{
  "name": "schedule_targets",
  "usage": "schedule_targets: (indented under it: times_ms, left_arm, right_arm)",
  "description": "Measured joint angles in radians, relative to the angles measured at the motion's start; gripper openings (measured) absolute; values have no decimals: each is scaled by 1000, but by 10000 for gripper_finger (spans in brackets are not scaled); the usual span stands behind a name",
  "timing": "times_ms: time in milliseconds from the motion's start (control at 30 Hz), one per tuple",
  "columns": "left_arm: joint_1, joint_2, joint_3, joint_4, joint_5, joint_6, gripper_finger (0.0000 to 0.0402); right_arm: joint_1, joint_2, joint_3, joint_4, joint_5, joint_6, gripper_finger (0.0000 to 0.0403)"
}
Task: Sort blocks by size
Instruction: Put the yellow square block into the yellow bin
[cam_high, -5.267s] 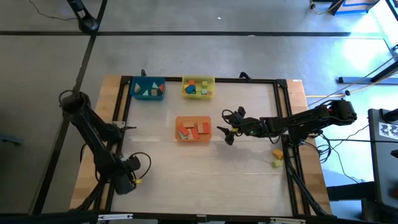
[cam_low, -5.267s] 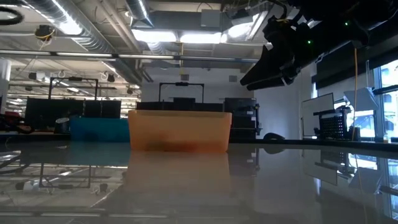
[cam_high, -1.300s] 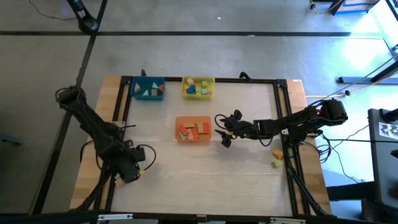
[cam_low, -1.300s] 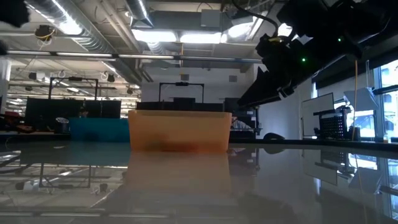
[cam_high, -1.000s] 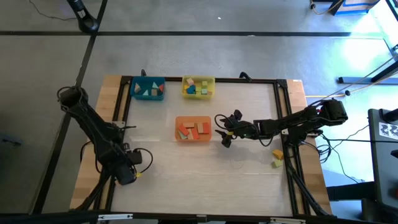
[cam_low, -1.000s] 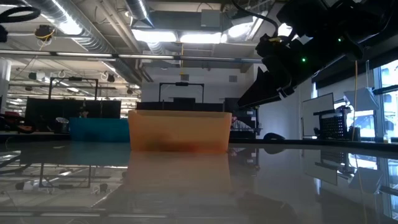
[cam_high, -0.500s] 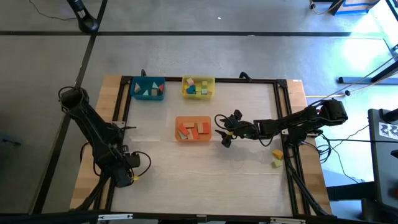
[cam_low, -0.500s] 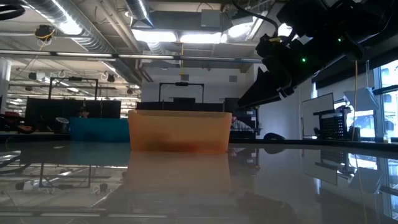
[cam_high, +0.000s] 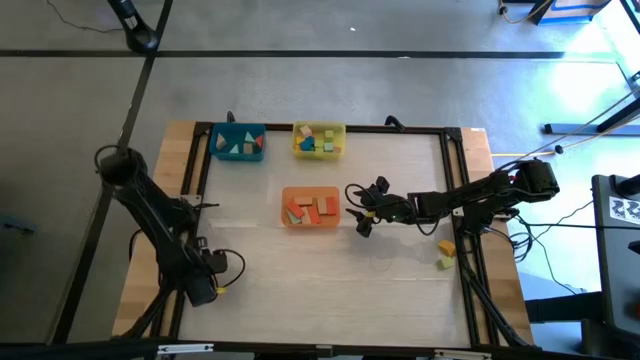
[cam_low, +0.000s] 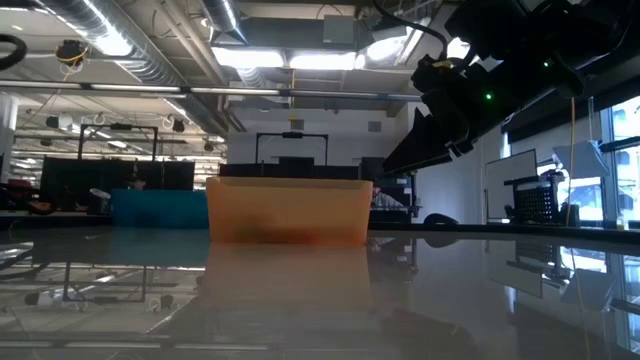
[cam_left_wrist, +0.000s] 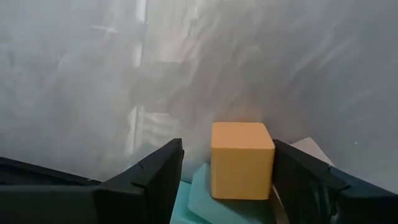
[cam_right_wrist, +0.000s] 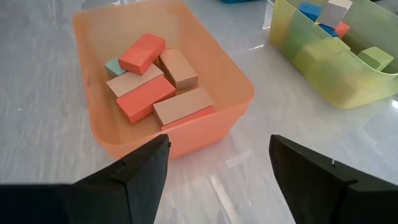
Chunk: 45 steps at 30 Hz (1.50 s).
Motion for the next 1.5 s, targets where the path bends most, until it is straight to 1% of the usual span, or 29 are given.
schedule_targets:
  times_ms: [100,167,400,500,667,733,833,967,1100,1167,1267,1400,1500]
  left_arm:
    - [0,20,0,3,11,-2,216]
    - [0,28,0,3,13,0,203]
    - [8,29,1,2,16,11,119]
    - [33,22,2,7,16,42,115]
    - [128,-10,33,7,-4,112,115]
    - [173,-29,54,1,-43,181,115]
    - [250,-70,83,0,-129,288,115]
    - [366,-127,112,13,-294,410,115]
    - [490,-174,116,112,-471,584,120]
    - [549,-180,116,177,-533,702,122]
    - [637,-179,116,270,-566,869,123]
    - [772,-179,106,419,-577,1007,124]
    - [879,-179,65,573,-577,1132,125]
  right_arm:
    - [0,0,0,0,0,0,276]
    - [0,0,0,0,0,0,276]
    - [0,0,0,0,0,0,276]
    - [0,0,0,0,0,0,276]
    - [0,0,0,0,0,0,276]
    - [0,0,0,0,0,0,276]
    - [0,0,0,0,0,0,276]
    - [0,0,0,0,0,0,276]
    - [0,0,0,0,0,1,276]
    - [0,0,0,2,0,1,276]
    - [0,0,0,2,0,1,276]
    - [0,0,0,3,0,1,276]
    - [0,0,0,4,0,12,276]
